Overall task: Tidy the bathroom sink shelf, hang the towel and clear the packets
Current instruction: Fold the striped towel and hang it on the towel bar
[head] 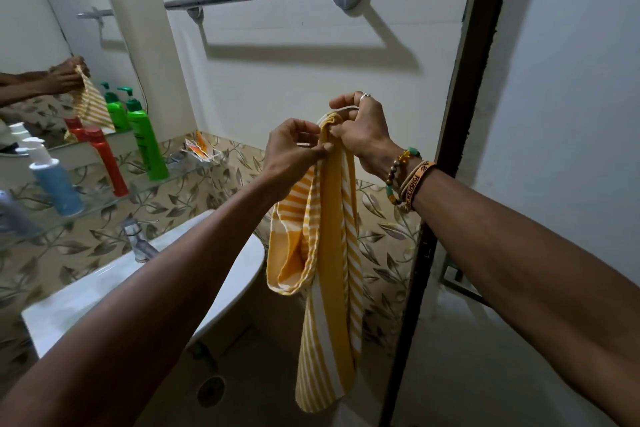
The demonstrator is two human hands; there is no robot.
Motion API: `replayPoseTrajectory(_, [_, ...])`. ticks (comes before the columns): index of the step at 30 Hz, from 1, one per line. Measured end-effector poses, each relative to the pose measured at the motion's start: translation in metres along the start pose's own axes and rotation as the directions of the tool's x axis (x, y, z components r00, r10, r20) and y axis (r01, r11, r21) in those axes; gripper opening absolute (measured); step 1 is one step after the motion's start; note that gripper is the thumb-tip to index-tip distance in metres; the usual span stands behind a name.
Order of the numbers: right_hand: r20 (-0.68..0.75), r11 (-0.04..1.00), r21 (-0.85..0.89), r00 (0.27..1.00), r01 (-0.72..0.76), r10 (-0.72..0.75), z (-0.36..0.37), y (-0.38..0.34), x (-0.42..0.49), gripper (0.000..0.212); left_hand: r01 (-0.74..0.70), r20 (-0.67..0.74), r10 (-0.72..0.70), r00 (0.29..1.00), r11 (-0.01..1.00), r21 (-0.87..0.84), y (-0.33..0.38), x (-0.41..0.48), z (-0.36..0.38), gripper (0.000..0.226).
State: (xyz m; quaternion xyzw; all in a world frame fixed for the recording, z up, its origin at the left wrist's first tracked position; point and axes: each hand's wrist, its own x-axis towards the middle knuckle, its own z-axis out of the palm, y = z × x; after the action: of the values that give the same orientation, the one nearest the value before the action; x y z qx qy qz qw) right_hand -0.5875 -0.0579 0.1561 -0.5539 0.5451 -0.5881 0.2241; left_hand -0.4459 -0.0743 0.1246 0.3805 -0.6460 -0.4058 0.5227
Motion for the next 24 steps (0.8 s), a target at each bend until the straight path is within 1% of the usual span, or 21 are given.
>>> replayPoseTrajectory(2, [-0.031, 1.000, 0.019, 1.000, 0.008, -0.007, -0.001, 0.001, 0.002, 0.036, -0.015, 0.047, 0.008, 0.999, 0.985, 0.171, -0.002, -0.001, 0.002, 0.037])
replayPoseTrajectory(4, [-0.062, 0.999, 0.052, 0.998, 0.013, -0.010, -0.002, 0.001, 0.004, 0.035, -0.034, 0.080, 0.009, 0.997, 0.946, 0.323, -0.006, -0.003, 0.002, 0.028])
replayPoseTrajectory(6, [-0.105, 0.998, 0.063, 0.994, 0.025, -0.018, -0.005, 0.000, 0.007, 0.033, -0.021, 0.115, -0.029, 0.993, 0.913, 0.408, -0.012, -0.005, 0.001, 0.020])
replayPoseTrajectory(9, [-0.141, 0.993, 0.109, 0.990, 0.040, -0.025, -0.007, -0.005, 0.012, 0.031, 0.029, 0.158, -0.110, 0.981, 0.895, 0.446, -0.021, -0.008, -0.006, 0.020])
replayPoseTrajectory(11, [-0.154, 0.990, 0.135, 0.988, 0.049, -0.028, -0.008, -0.008, 0.014, 0.031, 0.042, 0.152, -0.135, 0.979, 0.865, 0.499, -0.025, -0.008, -0.010, 0.016])
replayPoseTrajectory(14, [-0.185, 0.987, 0.150, 0.982, 0.064, -0.035, -0.011, -0.008, 0.015, 0.031, 0.070, 0.136, -0.175, 0.975, 0.827, 0.558, -0.027, -0.006, -0.013, 0.020])
replayPoseTrajectory(17, [-0.165, 0.986, 0.157, 0.986, 0.059, -0.032, -0.013, -0.005, 0.016, 0.031, 0.058, 0.138, -0.166, 0.976, 0.818, 0.573, -0.026, -0.006, -0.015, 0.025])
replayPoseTrajectory(20, [-0.113, 0.986, 0.161, 0.993, 0.049, -0.031, -0.013, -0.004, 0.016, 0.033, 0.050, 0.123, -0.130, 0.984, 0.858, 0.511, -0.026, -0.005, -0.016, 0.018])
replayPoseTrajectory(24, [-0.041, 0.960, 0.279, 0.999, 0.027, -0.017, -0.016, -0.006, 0.016, 0.036, 0.043, 0.082, -0.102, 0.991, 0.847, 0.530, -0.030, -0.003, -0.023, 0.013])
